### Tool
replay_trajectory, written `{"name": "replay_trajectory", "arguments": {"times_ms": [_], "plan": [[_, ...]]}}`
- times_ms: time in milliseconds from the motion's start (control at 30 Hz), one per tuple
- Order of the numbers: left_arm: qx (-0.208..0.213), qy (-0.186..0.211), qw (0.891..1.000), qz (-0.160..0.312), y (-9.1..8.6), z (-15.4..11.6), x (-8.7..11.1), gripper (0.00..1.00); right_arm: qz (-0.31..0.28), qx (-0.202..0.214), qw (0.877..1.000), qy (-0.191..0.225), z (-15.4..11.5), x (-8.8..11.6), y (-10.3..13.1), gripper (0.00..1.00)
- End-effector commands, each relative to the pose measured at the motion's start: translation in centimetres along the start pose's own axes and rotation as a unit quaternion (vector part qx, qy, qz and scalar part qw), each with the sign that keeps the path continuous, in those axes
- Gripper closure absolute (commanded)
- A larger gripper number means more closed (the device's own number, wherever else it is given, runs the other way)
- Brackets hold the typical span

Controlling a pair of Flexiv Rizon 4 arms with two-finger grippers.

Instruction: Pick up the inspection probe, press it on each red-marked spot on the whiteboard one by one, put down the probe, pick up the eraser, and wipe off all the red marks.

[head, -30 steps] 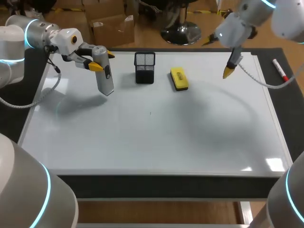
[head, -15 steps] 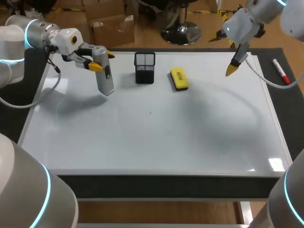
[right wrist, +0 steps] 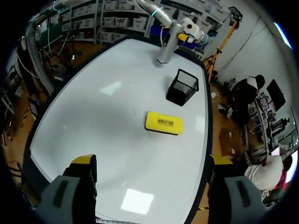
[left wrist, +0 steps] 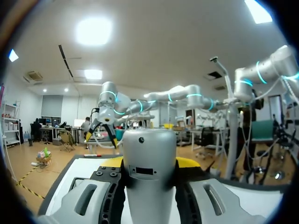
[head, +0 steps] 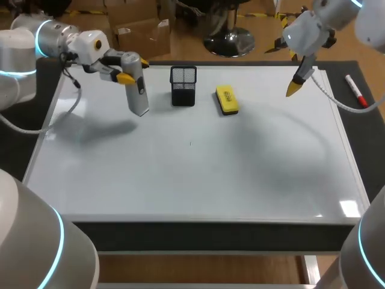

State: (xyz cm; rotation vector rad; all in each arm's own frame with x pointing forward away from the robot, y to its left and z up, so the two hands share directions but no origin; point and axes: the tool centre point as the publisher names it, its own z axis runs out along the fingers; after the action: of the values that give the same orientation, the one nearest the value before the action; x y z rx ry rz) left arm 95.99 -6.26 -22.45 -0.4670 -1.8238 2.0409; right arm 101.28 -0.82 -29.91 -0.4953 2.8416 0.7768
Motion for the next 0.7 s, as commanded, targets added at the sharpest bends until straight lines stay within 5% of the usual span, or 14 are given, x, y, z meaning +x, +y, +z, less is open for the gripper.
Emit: {"name": "replay_trajectory", "arguments": {"times_ms": [33,400,700], "plan": [[-0.013,-0.014,1.0,-0.016,-1.6,1.2,-1.3,1.0,-0.001,0.002,1.0,0.001,0.0,0.0,0.0,0.0],[0.001,-0.058,0.998,-0.039,-5.5,1.6,-4.5,1.0,-0.001,0.002,1.0,0.001,0.0,0.0,0.0,0.0],[0.01,-0.079,0.997,-0.024,-6.9,3.4,-7.5,1.0,-0.001,0.002,1.0,0.001,0.0,0.0,0.0,0.0]]}}
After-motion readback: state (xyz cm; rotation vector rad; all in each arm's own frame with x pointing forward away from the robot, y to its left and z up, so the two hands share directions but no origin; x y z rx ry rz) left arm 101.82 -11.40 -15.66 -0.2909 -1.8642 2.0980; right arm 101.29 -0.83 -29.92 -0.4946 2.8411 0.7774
